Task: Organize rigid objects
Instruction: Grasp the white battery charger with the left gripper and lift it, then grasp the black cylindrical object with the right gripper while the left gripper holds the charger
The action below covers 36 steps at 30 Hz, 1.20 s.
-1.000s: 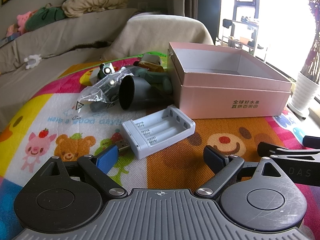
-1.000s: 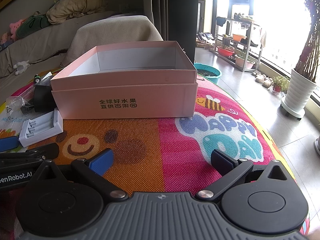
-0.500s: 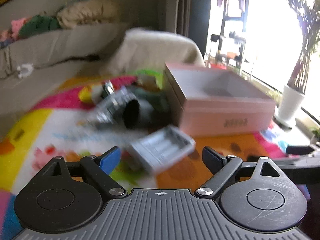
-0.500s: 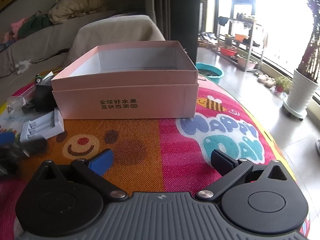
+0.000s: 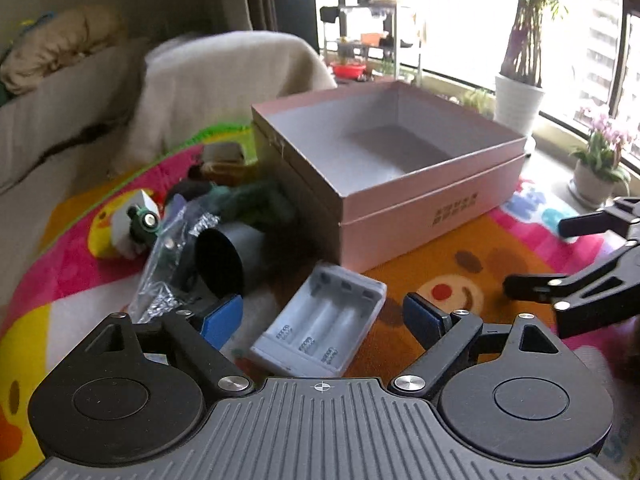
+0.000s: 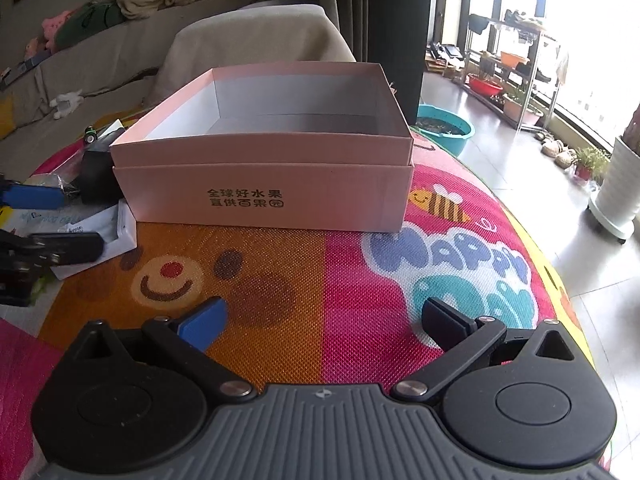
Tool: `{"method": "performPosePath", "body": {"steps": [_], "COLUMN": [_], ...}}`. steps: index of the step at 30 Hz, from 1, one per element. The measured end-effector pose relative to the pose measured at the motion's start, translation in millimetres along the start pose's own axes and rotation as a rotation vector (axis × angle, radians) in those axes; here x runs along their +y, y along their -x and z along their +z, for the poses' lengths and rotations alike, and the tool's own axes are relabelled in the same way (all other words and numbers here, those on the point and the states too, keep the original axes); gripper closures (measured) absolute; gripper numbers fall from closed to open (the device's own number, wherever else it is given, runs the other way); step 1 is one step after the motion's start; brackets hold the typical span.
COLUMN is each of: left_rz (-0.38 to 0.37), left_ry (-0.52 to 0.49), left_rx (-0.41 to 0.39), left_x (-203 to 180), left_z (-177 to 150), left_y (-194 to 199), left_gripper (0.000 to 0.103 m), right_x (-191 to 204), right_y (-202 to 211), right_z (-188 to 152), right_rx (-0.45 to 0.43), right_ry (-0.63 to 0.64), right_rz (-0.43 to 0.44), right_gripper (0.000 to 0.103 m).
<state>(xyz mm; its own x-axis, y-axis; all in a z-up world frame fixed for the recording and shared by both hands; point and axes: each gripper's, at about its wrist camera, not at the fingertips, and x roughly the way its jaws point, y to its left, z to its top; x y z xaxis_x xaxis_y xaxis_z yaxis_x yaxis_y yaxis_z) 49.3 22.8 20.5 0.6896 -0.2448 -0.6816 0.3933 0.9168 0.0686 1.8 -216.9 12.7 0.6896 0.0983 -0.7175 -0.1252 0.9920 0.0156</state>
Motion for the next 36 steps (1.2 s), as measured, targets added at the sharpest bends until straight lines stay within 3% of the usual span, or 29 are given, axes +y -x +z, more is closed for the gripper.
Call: {"method": "performPosePath", "body": {"steps": [3,5,7,13,18,21,23,26,29,32,36], "left_rz": [-0.004,-0.025,-0.016,-0.001,-0.027,0.06,0.142,0.225,0.202,0.205,0.158], "left_ry": [0.002,0.006,-0.008,-0.003,0.202,0.331,0.416,0.492,0.526,0.502,0.565], "left_rx": [0.03,0.047,0.041,-0.01,-0.115,-0.207,-0.245,-0.277,-0.314,-0.34,-0.362], "left_x": [-3,-4,-5,-4,22,49,71,93,102,96,104], "left_z": [0,-1,-3,-14,-37,-57,-71,-87,-99,-106,-113], "left_y": [-8,-9,-9,1,45,72,82,87,86,83,87], "left_gripper": [0.015,0.025,0.043,0.048,0.05,0.05,0.05,0.05,0.05,0.05,0.05], "right_x": [1,0,-1,-1,12,33,52,86,126,167,214], "right_y": [-2,-1,0,2,11,30,38,36,17,-12,-65], "right_z": [2,1,0,-2,1,10,28,65,104,142,174], "right_rx": [0.004,0.0,-0.005,-0.007,-0.066,-0.217,-0.252,-0.233,-0.195,-0.125,-0.009], "right_ry": [0.017,0.019,0.021,0.027,0.095,0.145,0.202,0.249,0.267,0.269,0.266], "right_rz": [0.007,0.012,0.018,0.02,0.023,0.007,0.071,0.202,0.27,0.301,0.292], "right_gripper": [0.0,0.0,0.0,0.0,0.0,0.0,0.0,0.0,0.0,0.003,0.013]}}
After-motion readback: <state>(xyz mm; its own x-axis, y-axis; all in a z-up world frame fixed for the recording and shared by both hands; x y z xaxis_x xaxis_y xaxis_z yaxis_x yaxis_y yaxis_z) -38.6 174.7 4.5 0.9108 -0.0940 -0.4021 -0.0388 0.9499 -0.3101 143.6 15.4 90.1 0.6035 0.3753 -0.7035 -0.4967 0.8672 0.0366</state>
